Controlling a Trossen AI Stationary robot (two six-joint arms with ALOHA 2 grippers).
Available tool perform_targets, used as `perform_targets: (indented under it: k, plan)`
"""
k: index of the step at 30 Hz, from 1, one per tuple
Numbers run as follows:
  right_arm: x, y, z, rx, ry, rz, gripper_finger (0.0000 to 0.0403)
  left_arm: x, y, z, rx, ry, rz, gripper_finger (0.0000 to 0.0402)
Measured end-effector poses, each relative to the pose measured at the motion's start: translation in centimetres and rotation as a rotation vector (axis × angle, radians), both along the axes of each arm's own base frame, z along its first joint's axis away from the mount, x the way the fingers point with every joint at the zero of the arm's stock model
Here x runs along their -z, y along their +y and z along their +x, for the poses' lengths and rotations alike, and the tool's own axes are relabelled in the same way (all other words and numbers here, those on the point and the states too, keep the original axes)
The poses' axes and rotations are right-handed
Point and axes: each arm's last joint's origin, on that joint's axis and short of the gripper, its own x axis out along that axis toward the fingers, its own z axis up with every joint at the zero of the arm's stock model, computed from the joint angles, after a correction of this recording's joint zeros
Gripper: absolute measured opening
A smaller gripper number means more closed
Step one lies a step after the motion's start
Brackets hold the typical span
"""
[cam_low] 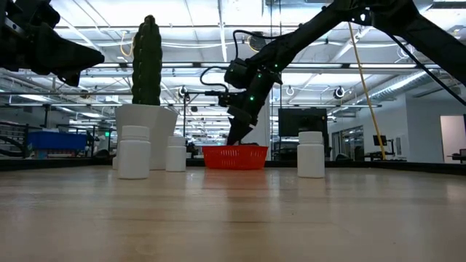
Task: Pick and place pill bottles into a basket
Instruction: Put the white pill bottle into the red bin
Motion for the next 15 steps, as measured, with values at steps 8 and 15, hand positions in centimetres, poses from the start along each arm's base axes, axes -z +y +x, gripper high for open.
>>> perform_targets:
  k: [8,15]
  plan:
    - [-0.03,-0.04,0.03,-0.001,-0.001,-0.011,0.0179,0.00,0.00,0.00,0.000,0.000,0.000,0.0056]
    - [-0.02,-0.02,0.02,-0.004,0.002,-0.011,0.0180,0.01,0.00,0.00,0.000,0.000,0.000,0.0056]
